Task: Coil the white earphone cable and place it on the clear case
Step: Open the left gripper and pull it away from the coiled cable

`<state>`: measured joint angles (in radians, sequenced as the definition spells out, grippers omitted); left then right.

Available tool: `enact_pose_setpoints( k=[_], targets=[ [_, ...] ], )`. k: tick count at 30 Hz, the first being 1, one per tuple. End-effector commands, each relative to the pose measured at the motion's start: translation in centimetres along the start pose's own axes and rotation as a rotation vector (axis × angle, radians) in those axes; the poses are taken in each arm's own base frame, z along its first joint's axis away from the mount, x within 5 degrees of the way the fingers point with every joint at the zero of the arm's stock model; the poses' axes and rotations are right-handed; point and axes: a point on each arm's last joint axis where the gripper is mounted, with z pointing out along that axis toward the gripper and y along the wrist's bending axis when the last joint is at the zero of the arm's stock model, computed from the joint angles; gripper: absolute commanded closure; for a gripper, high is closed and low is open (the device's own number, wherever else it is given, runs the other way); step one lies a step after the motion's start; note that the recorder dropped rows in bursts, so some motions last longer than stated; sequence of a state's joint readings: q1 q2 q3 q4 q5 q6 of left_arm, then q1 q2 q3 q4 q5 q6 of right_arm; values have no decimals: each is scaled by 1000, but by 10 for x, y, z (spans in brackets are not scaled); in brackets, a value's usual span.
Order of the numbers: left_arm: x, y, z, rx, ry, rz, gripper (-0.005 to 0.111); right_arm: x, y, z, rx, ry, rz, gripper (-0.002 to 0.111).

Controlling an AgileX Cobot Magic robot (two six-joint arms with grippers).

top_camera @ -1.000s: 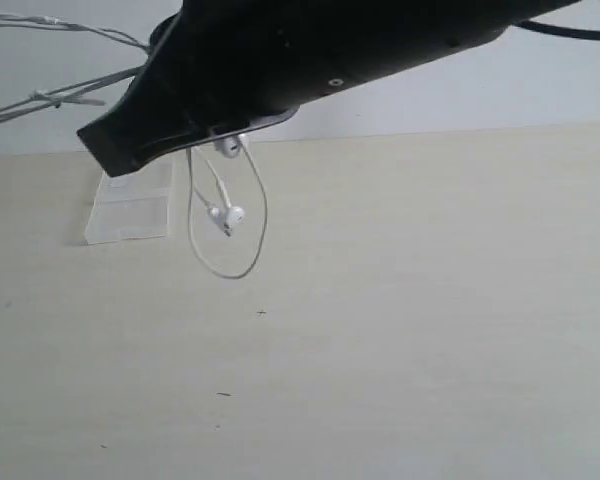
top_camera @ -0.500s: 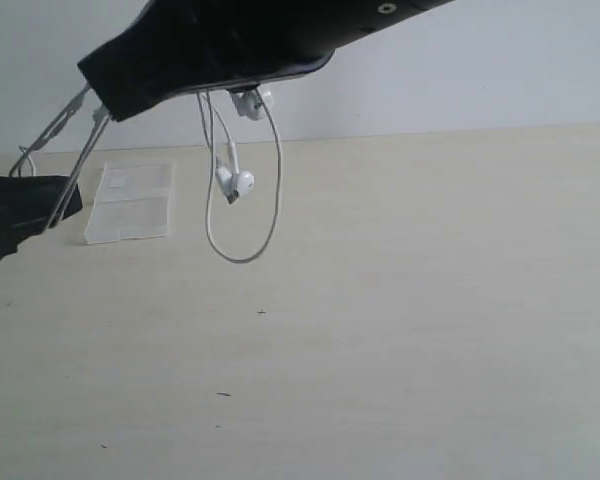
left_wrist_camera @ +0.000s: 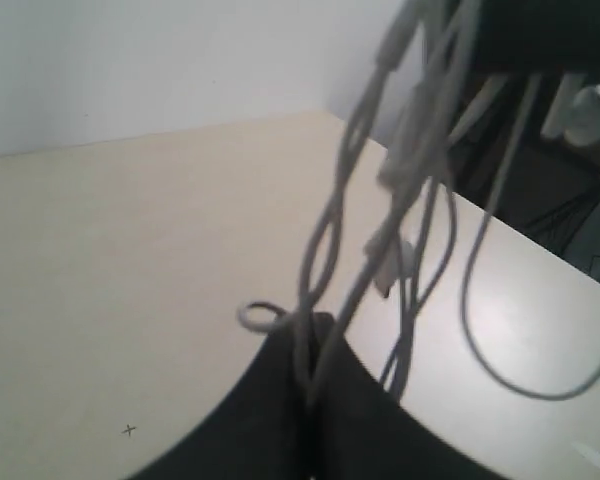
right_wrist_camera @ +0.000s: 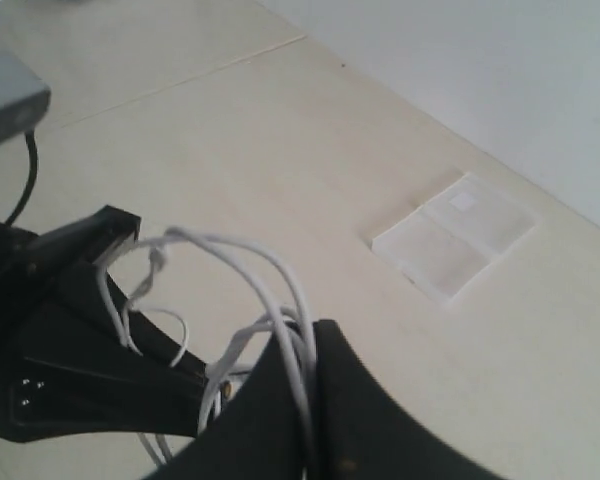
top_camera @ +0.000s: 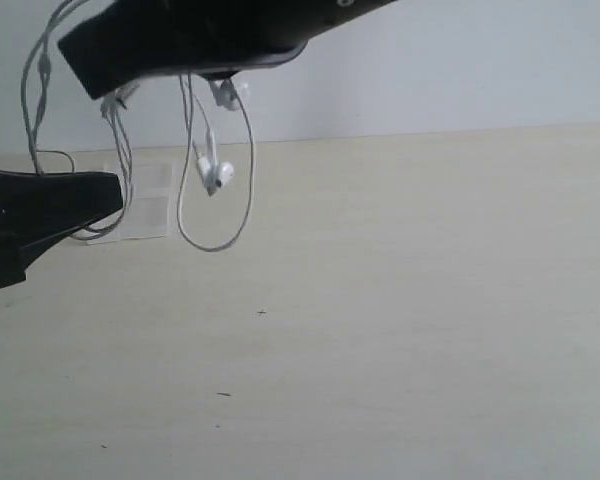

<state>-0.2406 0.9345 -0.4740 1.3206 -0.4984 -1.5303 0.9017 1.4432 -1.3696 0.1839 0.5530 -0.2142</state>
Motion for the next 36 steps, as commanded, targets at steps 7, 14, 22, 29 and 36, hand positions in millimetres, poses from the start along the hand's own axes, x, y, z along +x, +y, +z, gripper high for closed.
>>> enact_pose_setpoints(
  k=[7,14,22,29,36],
  targets=[
    [-12,-2,0,-5,-28,37,107,13,-6,23,27,106,-61,108],
    [-10,-7,0,55,-8,73,90,19,-14,32,101,155,-61,108],
    [-6,-8,0,62,41,47,52,23,-21,38,159,181,-104,108],
    [-8,-2,-4,-25,36,92,52,30,-42,28,387,301,-165,108],
    [-4,6,-9,-136,83,50,55,29,-51,11,487,342,-208,108]
  ],
)
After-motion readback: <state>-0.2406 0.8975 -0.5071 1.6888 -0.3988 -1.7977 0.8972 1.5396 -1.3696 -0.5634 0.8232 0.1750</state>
